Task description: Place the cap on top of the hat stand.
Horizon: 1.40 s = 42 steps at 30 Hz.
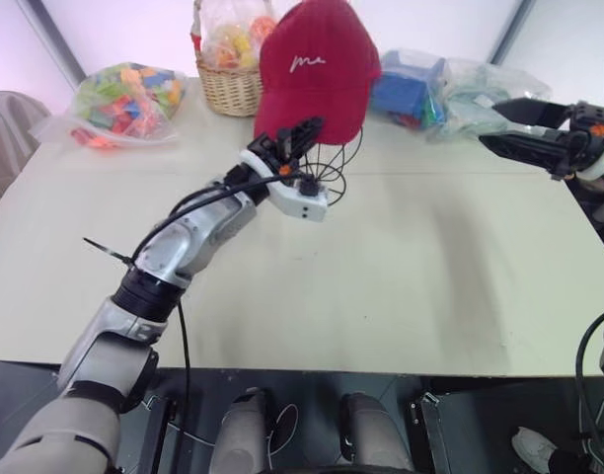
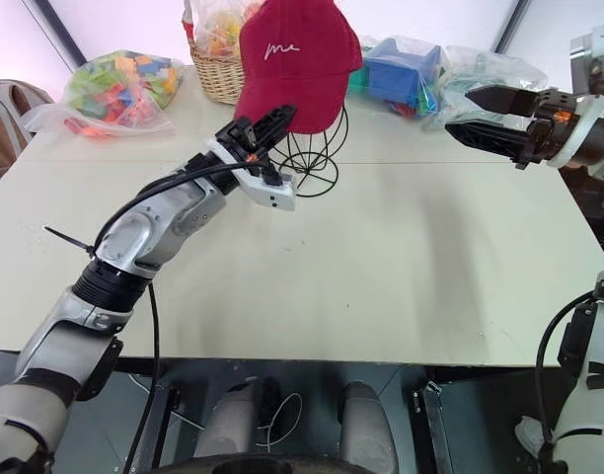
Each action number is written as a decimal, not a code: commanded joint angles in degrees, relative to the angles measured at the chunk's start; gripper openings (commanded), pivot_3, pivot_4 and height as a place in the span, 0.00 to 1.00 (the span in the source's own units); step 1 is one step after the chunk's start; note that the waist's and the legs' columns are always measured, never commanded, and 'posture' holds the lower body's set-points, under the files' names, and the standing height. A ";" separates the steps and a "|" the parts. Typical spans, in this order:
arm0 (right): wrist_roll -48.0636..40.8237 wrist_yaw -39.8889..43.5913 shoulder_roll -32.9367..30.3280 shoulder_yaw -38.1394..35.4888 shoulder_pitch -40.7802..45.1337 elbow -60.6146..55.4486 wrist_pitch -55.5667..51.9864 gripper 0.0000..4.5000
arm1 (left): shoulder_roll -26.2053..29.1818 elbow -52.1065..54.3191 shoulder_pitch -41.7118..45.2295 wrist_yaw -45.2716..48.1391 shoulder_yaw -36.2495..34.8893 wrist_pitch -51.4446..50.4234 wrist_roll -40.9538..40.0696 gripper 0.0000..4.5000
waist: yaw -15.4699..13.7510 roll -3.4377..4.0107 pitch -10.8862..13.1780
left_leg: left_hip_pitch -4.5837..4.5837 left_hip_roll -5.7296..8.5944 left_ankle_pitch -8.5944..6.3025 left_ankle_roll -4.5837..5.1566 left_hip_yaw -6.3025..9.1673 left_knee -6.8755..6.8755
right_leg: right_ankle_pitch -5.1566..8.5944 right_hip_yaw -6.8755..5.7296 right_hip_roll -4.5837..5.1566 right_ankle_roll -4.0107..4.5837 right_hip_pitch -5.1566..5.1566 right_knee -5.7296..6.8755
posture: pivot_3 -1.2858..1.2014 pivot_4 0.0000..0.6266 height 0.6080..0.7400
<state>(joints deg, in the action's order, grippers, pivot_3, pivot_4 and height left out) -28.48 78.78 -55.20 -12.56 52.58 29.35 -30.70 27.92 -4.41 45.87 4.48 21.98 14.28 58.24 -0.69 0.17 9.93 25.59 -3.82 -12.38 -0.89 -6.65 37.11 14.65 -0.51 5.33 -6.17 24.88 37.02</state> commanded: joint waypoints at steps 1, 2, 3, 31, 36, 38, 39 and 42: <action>-1.34 -0.45 -0.61 -2.12 0.80 -1.78 0.33 1.00 | -0.08 1.35 0.12 0.52 0.70 -0.77 1.24 0.01 | 0.00 0.00 0.00 | 0.00 0.00 0.00 0.00 0.00 0.00 | 0.00 0.00 0.00 0.00 0.00 0.00 | 0.52 0.24 1.00; -1.32 -0.51 -0.47 -2.04 0.85 -1.67 0.42 1.00 | -0.21 1.74 -0.11 1.15 0.96 -0.99 1.36 0.01 | -0.01 0.00 0.00 | 0.00 0.00 0.00 0.00 0.01 0.00 | 0.00 0.00 0.00 0.00 0.00 0.00 | 0.52 0.24 1.00; -1.32 -0.56 -0.33 -1.98 0.88 -1.59 0.50 1.00 | -0.35 2.22 -0.42 1.80 1.24 -1.29 1.45 0.01 | -0.03 0.00 0.00 | 0.00 0.00 0.00 0.01 0.01 0.00 | 0.00 0.00 0.00 0.00 0.00 0.00 | 0.52 0.24 1.00; -3.35 -3.04 0.72 -2.18 -1.19 -3.88 -0.25 1.00 | -5.75 5.15 -12.09 9.95 5.11 -5.15 2.36 0.01 | -0.07 0.01 -0.01 | -0.15 0.02 -0.21 0.35 0.11 0.10 | 0.00 0.00 0.00 0.01 -0.24 -0.03 | 0.52 0.24 1.00; -3.43 -3.35 0.84 -2.19 -1.37 -3.98 -0.15 1.00 | -6.04 3.69 -12.11 9.82 4.97 -5.92 2.09 0.01 | -0.06 0.02 -0.02 | -0.18 0.02 -0.23 0.38 0.12 0.12 | 0.00 0.00 0.00 0.01 -0.27 -0.03 | 0.52 0.24 1.00; -3.55 -3.43 0.88 -2.28 -1.48 -4.07 -0.19 1.00 | -6.25 3.30 -12.30 9.69 5.13 -6.21 2.34 0.01 | -0.06 0.01 -0.02 | -0.19 0.02 -0.23 0.40 0.12 0.14 | 0.00 0.01 0.00 0.01 -0.29 -0.03 | 0.52 0.24 1.00; -3.58 -3.46 0.91 -2.30 -1.49 -4.08 -0.20 1.00 | -6.39 3.10 -12.28 9.62 5.18 -6.33 2.39 0.01 | -0.06 0.02 -0.02 | -0.19 0.02 -0.24 0.41 0.12 0.15 | 0.00 0.00 0.00 0.01 -0.29 -0.03 | 0.52 0.24 1.00; -3.62 -3.52 1.00 -2.26 -1.50 -4.05 -0.15 1.00 | -6.60 2.94 -12.06 9.11 5.13 -6.66 2.24 0.01 | -0.06 0.01 -0.02 | -0.20 0.02 -0.26 0.43 0.13 0.17 | 0.00 0.01 0.00 0.01 -0.31 -0.02 | 0.52 0.24 1.00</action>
<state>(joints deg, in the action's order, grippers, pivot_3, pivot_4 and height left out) -30.88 75.38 -53.92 -12.56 50.68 27.32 -31.03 21.57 0.83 34.92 12.24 25.72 8.08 60.80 -0.75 0.19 9.91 25.39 -3.80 -12.63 -0.45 -6.51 37.28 14.65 -0.51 5.34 -6.16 24.56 37.00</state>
